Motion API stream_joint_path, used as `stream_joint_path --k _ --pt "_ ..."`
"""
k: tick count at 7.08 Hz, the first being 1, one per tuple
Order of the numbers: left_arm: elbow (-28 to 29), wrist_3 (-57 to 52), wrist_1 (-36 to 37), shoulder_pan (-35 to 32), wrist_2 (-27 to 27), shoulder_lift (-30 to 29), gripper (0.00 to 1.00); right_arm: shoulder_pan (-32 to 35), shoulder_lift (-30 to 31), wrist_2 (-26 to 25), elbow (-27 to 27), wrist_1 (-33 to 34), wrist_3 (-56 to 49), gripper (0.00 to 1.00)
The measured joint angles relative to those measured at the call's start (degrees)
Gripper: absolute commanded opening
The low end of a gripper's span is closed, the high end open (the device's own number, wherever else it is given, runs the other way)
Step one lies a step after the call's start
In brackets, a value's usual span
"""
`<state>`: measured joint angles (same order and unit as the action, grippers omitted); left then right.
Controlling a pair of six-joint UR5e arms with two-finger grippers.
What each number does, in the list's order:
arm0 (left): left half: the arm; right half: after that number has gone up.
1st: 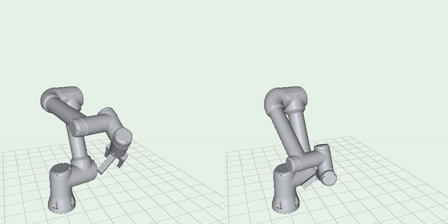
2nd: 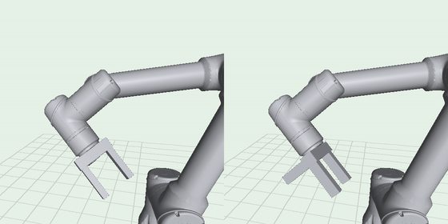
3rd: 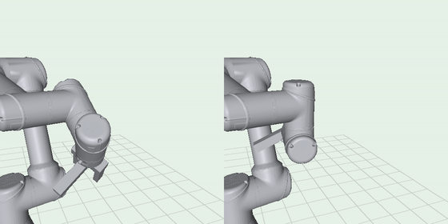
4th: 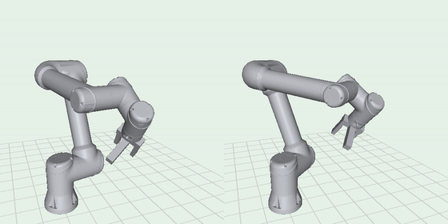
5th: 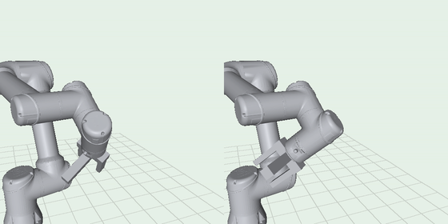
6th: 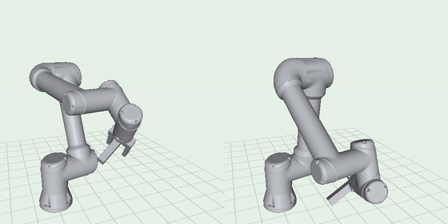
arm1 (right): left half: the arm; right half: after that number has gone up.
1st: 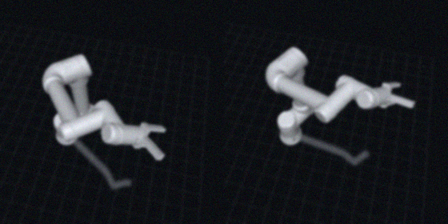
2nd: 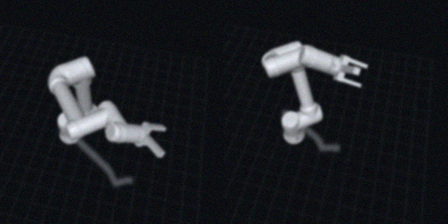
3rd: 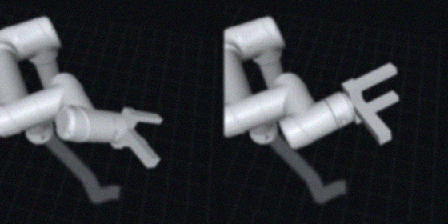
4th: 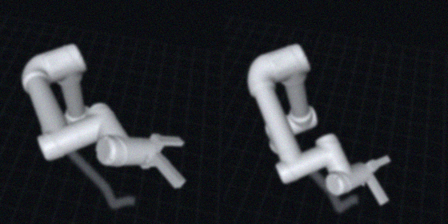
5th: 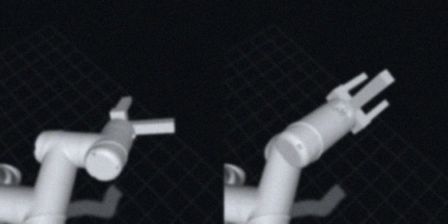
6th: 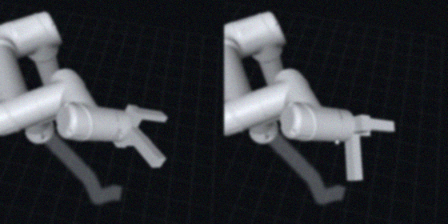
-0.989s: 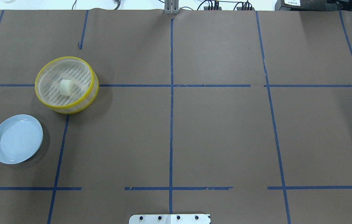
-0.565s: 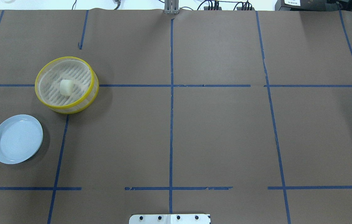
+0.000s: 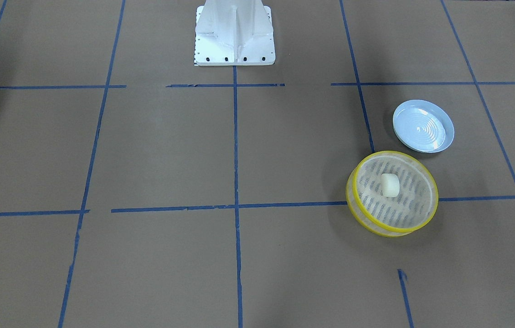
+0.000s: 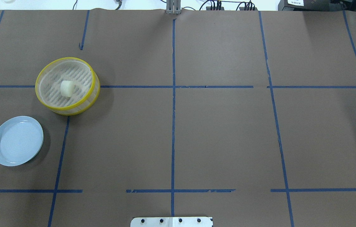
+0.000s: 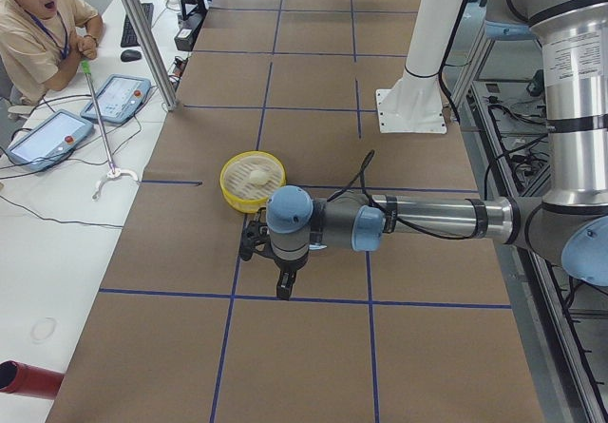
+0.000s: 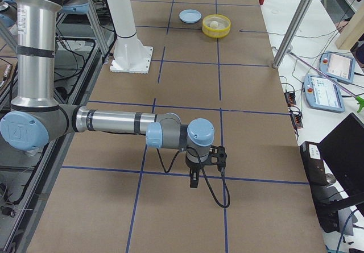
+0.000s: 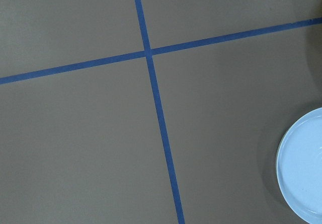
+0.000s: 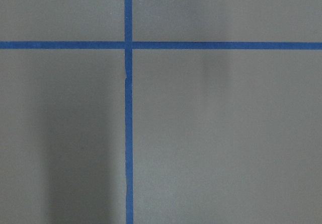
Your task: Place bun in steamer
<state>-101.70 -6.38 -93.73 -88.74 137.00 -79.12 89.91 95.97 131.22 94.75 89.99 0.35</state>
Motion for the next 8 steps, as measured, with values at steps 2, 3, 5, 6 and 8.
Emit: stream_joint_path --k 2,3,5,6,8 --pt "0.8 0.1 0.3 0.2 0.0 -0.6 1.00 0.0 0.0 0.0 0.0 0.0 0.0 1.00" --pt "0.5 0.1 2.2 0.2 -0.1 -1.8 1.00 0.0 0.0 0.0 0.0 0.0 0.0 1.00" --pt "-0.4 -0.7 7.5 0.0 -0.1 -3.7 1.00 0.0 0.0 0.0 0.0 0.0 0.0 1.00" --pt "-0.1 -2.0 7.7 0.0 -0.1 -4.1 1.00 0.0 0.0 0.0 0.0 0.0 0.0 1.00" --pt "0.3 -3.6 7.5 0.0 -1.2 -4.8 1.00 0.0 0.0 0.0 0.0 0.0 0.0 1.00"
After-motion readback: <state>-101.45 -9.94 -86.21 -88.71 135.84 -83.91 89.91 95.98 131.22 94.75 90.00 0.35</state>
